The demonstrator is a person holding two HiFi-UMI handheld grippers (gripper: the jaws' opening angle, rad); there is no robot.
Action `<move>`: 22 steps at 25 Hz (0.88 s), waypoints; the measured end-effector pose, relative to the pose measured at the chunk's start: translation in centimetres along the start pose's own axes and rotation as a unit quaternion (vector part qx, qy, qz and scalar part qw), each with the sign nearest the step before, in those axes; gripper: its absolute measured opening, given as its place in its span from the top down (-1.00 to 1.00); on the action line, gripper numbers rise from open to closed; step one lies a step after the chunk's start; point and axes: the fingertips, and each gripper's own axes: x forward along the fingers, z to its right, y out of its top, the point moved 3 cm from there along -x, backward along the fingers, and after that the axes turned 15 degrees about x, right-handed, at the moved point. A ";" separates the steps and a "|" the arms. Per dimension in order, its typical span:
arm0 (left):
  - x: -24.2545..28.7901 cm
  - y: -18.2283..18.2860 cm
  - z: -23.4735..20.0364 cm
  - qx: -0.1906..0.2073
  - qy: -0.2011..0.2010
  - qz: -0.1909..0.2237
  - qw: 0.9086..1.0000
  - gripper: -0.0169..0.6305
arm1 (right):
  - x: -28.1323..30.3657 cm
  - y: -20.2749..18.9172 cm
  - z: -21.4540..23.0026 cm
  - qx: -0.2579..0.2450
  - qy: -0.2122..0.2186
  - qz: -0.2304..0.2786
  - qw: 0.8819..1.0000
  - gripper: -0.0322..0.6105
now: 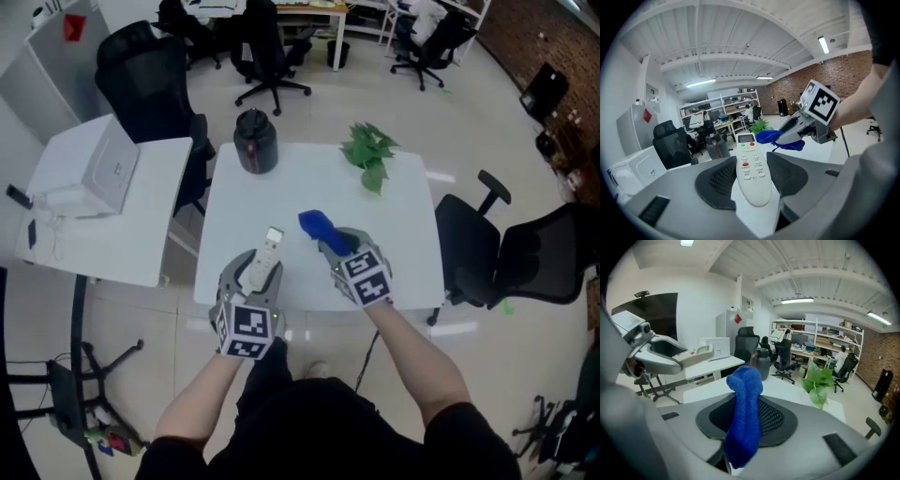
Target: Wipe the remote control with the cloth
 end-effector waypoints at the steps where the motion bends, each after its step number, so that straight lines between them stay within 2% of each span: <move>1: -1.2 0.2 0.8 0.003 0.001 0.000 1.000 0.30 | -2.0 0.1 -1.4 -0.006 0.011 0.010 1.000 0.51; 5: -5.5 1.3 3.3 0.024 0.004 0.001 1.000 0.30 | -8.5 0.2 -6.1 -0.026 0.052 0.046 0.997 0.51; 11: -10.3 2.7 4.7 0.098 0.005 0.014 0.995 0.30 | -15.1 1.0 -13.5 -0.048 0.108 0.077 0.990 0.51; 18: -13.4 2.4 3.2 0.193 -0.009 0.034 0.981 0.30 | -15.9 1.7 -22.8 -0.164 0.171 0.074 0.969 0.51; 22: -14.4 1.7 1.8 0.246 -0.026 0.058 0.967 0.30 | -14.8 2.0 -26.8 -0.186 0.192 0.048 0.962 0.51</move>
